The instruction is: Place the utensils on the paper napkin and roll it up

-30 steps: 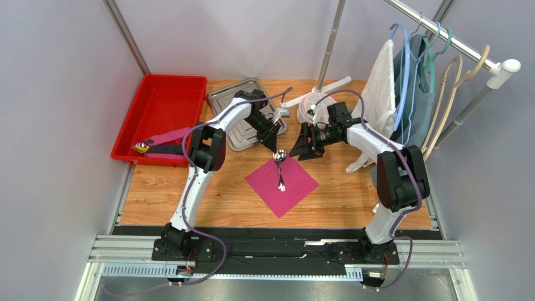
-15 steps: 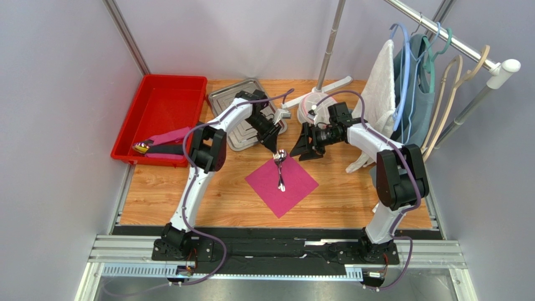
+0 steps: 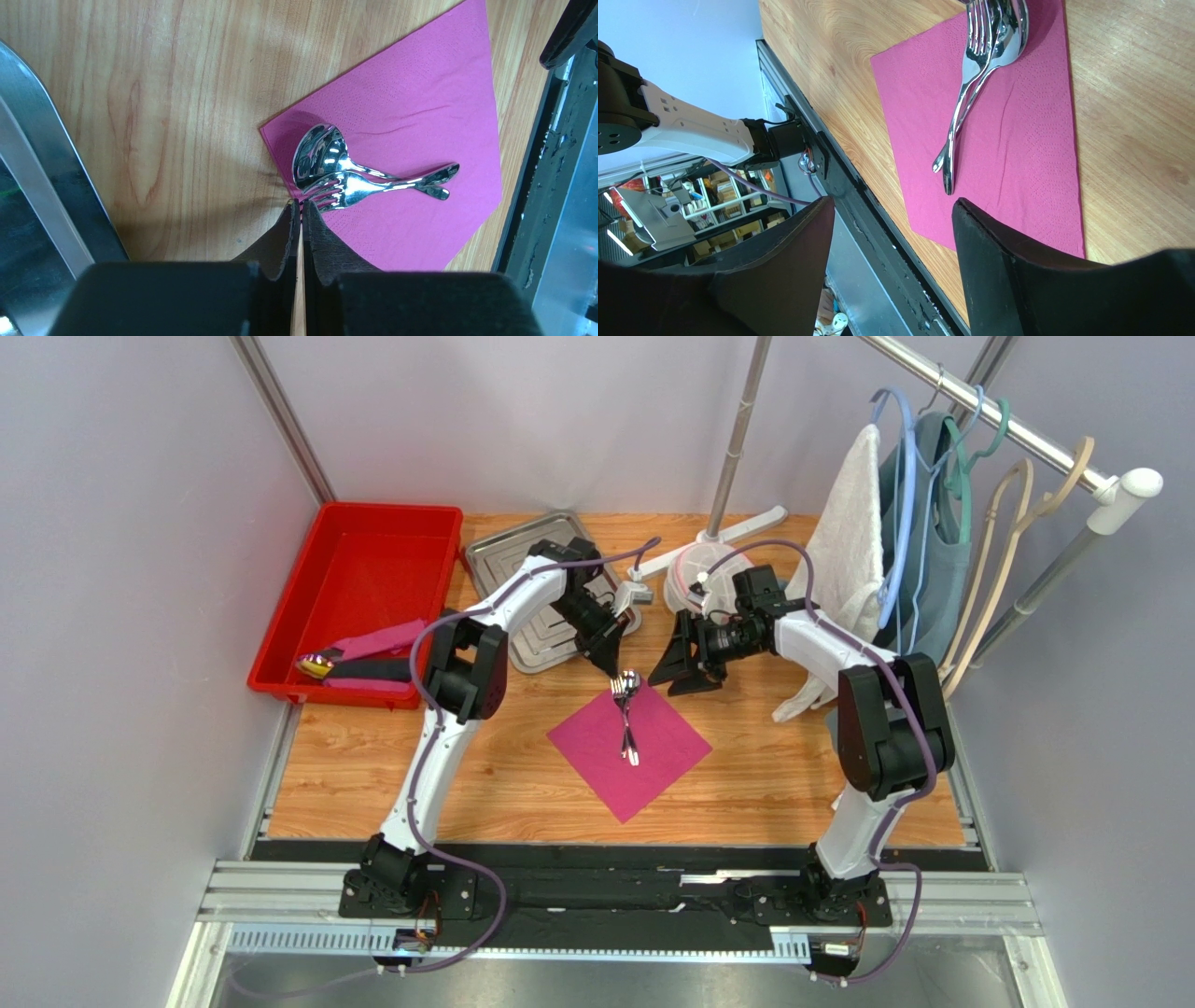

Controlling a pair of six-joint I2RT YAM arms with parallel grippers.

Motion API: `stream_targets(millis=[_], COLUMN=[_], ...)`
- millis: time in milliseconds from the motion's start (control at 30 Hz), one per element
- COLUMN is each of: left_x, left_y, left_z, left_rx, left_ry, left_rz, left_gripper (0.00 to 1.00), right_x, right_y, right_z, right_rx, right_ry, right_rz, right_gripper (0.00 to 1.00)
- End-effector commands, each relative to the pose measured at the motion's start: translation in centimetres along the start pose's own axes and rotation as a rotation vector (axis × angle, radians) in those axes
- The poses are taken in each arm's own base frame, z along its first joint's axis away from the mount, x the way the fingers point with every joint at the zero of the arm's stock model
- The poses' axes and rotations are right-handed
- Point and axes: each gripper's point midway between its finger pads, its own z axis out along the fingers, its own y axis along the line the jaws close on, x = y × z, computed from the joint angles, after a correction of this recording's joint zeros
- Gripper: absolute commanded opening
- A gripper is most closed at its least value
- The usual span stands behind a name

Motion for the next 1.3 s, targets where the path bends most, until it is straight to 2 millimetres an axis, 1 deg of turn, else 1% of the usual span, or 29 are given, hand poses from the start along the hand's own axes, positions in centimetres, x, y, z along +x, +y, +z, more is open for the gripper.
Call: stream_targets(millis=[0, 100, 200, 233, 300, 333, 400, 533, 633, 733, 767, 800, 833, 867, 900, 933, 967, 1000, 1033, 1067, 1133, 1167, 1233, 1267], left_x=[-0.5, -0.5, -0.6, -1.1, -1.2, -1.7, -1.8, -2.7, -3.4, -3.7, -3.8, -3.9, -3.9, -4.0, -3.9, -3.8, -3.9, -4.0, -3.9, -4.0, -4.1, -4.1, -4.1, -4.1], left_y=[0.0, -0.3, -1.1, -1.6, -2.0, -2.5, -3.1, -4.6, -5.5, -6.0, -6.1, -6.1, -6.0, -6.0, -6.0, -5.8, -5.8, -5.8, -5.7, -5.7, -5.7, -5.6, -5.5, -5.6], left_z=[0.0, -0.2, -0.5, -1.0, -1.3, -2.0, -2.5, -4.1, -4.9, -5.2, -5.3, -5.3, -5.2, -5.3, -5.1, -5.0, -4.9, -5.0, -4.9, -4.9, -4.9, -4.8, -4.8, -4.9], left_rx=[-0.006, -0.004, 0.017, 0.013, 0.009, -0.005, -0.006, -0.016, -0.015, -0.009, -0.007, -0.005, -0.004, -0.005, 0.000, 0.001, 0.002, 0.001, 0.005, 0.006, 0.003, 0.001, 0.000, 0.000], left_ry=[-0.016, -0.021, -0.031, -0.043, -0.052, -0.061, -0.064, -0.083, -0.101, -0.106, -0.106, -0.108, -0.108, -0.111, -0.109, -0.108, -0.109, -0.110, -0.108, -0.110, -0.111, -0.111, -0.110, -0.112], left_rz=[0.059, 0.066, 0.092, 0.114, 0.128, 0.148, 0.158, 0.183, 0.193, 0.189, 0.191, 0.191, 0.182, 0.184, 0.178, 0.169, 0.169, 0.167, 0.161, 0.160, 0.159, 0.162, 0.160, 0.161], left_gripper=[0.00, 0.00, 0.00, 0.00, 0.00, 0.00, 0.00, 0.00, 0.00, 0.00, 0.00, 0.00, 0.00, 0.00, 0.00, 0.00, 0.00, 0.00, 0.00, 0.00, 0.00, 0.00, 0.00, 0.00], right_x=[-1.2, -1.2, -1.3, -1.2, -1.3, -1.3, -1.4, -1.6, -1.7, -1.4, -1.4, -1.1, -0.8, -1.0, -1.3, -0.6, -0.9, -1.2, -0.7, -1.1, -0.7, -1.0, -0.6, -0.9], right_y=[0.8, 0.8, 0.9, 0.9, 1.1, 1.1, 1.3, 1.3, 0.9, 0.2, -0.2, -0.9, -0.7, -1.4, -1.1, -0.8, -1.1, -0.7, 0.3, 0.0, 0.6, 0.4, 0.2, 0.0], right_z=[-0.2, -0.2, -0.2, -0.2, -0.4, -0.4, -0.4, -0.6, -0.5, -0.1, 0.0, 0.4, 1.0, 1.3, 1.6, 2.6, 3.0, 3.4, 4.4, 4.7, 5.7, 5.8, 6.5, 6.5], right_rx=[-0.028, -0.028, -0.031, -0.032, -0.034, -0.034, -0.035, -0.024, -0.001, 0.036, 0.074, 0.092, 0.103, 0.147, 0.154, 0.164, 0.209, 0.221, 0.226, 0.276, 0.309, 0.343, 0.372, 0.400], right_ry=[-0.018, -0.017, -0.021, -0.019, -0.027, -0.029, -0.034, -0.045, -0.054, -0.066, -0.084, -0.095, -0.097, -0.120, -0.149, -0.138, -0.163, -0.178, -0.170, -0.192, -0.185, -0.199, -0.188, -0.202], right_rz=[-0.019, -0.015, -0.020, -0.018, -0.025, -0.026, -0.030, -0.039, -0.038, -0.052, -0.061, -0.065, -0.082, -0.092, -0.132, -0.157, -0.184, -0.221, -0.266, -0.305, -0.351, -0.354, -0.359, -0.361], right_gripper=[0.66, 0.66, 0.66, 0.66, 0.66, 0.66, 0.65, 0.63, 0.60, 0.54, 0.51, 0.49, 0.47, 0.46, 0.44, 0.43, 0.42, 0.41, 0.41, 0.41, 0.40, 0.39, 0.36, 0.34])
